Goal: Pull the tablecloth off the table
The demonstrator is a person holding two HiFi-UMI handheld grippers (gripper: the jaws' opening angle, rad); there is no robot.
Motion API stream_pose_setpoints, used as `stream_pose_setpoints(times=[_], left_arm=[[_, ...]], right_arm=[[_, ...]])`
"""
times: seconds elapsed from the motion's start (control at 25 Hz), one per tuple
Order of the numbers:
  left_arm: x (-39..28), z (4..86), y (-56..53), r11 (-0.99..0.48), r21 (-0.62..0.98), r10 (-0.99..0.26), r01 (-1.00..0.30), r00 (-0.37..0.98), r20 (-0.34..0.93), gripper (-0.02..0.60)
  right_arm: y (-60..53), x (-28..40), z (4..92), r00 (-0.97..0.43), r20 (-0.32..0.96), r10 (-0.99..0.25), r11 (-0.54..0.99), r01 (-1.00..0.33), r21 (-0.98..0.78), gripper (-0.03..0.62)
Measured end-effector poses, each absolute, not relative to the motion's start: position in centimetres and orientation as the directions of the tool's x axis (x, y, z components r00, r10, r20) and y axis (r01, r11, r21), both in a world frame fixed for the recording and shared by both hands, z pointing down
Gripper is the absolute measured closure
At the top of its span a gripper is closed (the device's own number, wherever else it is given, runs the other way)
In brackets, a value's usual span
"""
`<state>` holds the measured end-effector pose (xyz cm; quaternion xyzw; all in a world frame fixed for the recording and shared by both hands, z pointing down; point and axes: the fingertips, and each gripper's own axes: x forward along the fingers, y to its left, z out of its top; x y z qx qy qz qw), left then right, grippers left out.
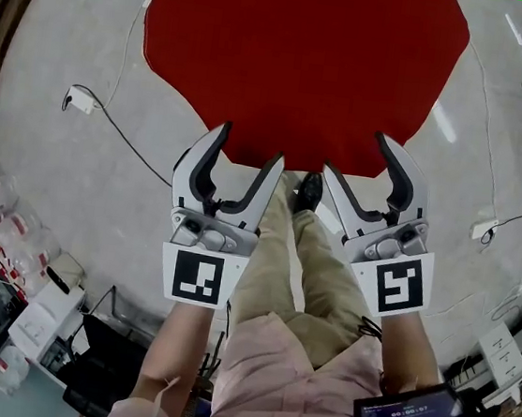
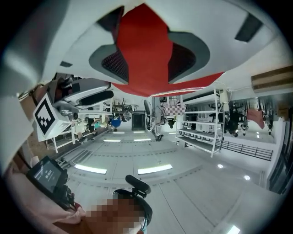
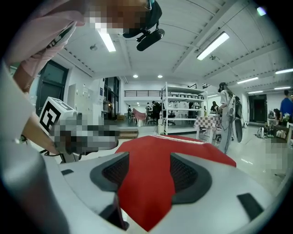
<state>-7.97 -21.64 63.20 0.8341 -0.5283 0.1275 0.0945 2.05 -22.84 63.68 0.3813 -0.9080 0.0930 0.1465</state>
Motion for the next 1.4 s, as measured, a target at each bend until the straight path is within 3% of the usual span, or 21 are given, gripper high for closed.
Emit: stream_pose_setpoints(times=[0.2,0.56,1.08,1.12,1.28,1.4], left_arm=[[-7.8,64.3,-19.7,-0.449,0.027,-0.842,-0.893,0.433,0.322,0.266],[-9.0,70.3,-16.6,-0.46,-0.032,-0.823,-0.888,0.412,0.392,0.206],[-10.1,75.7,-16.6,-0.404,-0.26,-0.864,-0.877,0.272,0.424,0.199],[-10.2,75.6,-16.7,-0.403,-0.269,-0.864,-0.875,0.267,0.427,0.218],[-10.2,74.6,-16.3,-0.424,-0.283,-0.853,-0.86,0.274,0.443,0.411],[-9.7,73.3,-16.8,-0.446,-0.273,-0.844,-0.852,0.299,0.445,0.502]], right_arm=[[-21.1,2.0,64.5,-0.682,0.351,-0.642,0.718,-0.695,-0.035,0.304],[-18.1,1.3,68.1,-0.684,0.419,-0.597,0.775,-0.626,0.083,0.296],[-16.8,3.0,68.9,-0.666,0.435,-0.606,0.774,-0.619,0.132,0.296],[-16.8,3.1,69.0,-0.663,0.437,-0.608,0.773,-0.621,0.133,0.296],[-17.0,3.1,68.8,-0.657,0.435,-0.615,0.766,-0.629,0.133,0.296],[-17.2,2.5,68.4,-0.654,0.44,-0.615,0.766,-0.629,0.136,0.296]])
